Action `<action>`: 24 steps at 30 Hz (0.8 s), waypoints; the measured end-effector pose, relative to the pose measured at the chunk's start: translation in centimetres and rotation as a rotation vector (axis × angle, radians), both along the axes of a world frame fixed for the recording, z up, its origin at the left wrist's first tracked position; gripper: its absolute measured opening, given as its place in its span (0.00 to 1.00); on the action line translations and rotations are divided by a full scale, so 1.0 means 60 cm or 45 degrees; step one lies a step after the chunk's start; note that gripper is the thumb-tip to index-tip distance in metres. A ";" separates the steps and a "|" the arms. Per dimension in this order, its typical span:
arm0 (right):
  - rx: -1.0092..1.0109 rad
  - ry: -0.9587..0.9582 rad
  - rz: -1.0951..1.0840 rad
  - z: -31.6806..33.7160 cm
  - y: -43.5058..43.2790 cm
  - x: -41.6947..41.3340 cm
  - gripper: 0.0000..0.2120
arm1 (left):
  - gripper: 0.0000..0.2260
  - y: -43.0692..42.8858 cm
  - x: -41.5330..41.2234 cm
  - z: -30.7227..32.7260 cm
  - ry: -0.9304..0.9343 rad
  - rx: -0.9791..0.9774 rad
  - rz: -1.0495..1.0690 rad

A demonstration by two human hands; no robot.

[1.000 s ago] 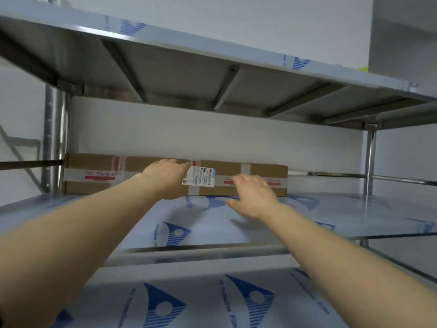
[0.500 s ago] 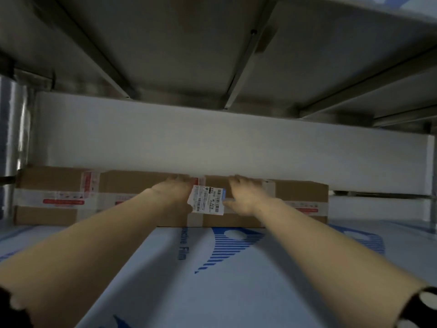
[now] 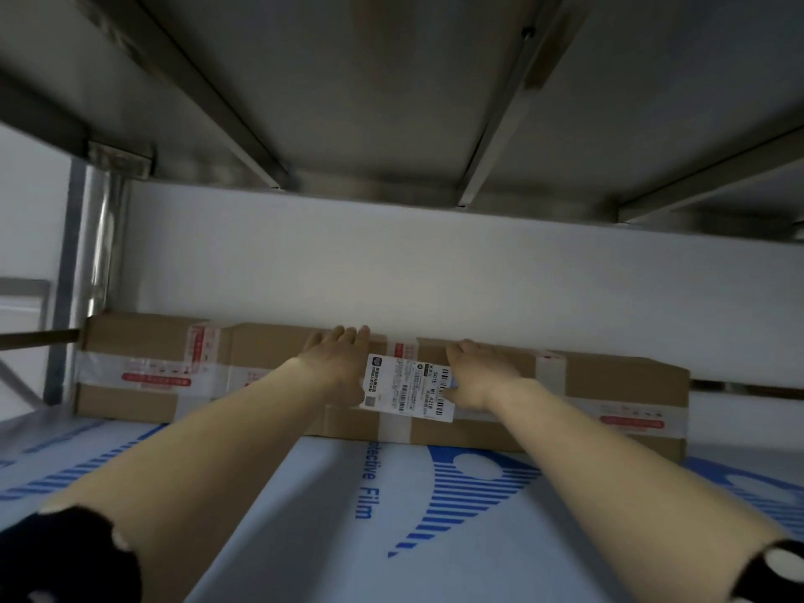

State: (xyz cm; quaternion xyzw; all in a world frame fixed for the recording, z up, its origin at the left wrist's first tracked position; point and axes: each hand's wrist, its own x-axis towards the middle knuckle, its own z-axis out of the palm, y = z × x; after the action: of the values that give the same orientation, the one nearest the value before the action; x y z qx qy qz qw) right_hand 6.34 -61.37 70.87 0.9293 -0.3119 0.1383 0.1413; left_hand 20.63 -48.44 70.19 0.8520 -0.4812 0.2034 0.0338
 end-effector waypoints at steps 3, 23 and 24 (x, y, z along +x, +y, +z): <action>-0.136 -0.041 0.017 0.004 0.013 -0.010 0.23 | 0.43 0.001 -0.001 0.001 -0.068 -0.002 -0.016; -0.216 -0.070 -0.076 0.004 0.051 -0.085 0.45 | 0.33 0.051 -0.042 0.065 -0.091 0.168 -0.104; -0.208 -0.058 -0.076 0.006 0.056 -0.088 0.45 | 0.32 0.061 -0.047 0.065 -0.122 0.159 -0.104</action>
State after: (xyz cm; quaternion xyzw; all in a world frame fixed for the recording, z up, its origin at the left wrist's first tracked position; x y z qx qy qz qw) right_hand 1.06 -58.00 71.20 0.9015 -0.3304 0.1800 0.2136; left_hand 17.83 -44.79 74.11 0.8215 -0.5282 0.2122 -0.0341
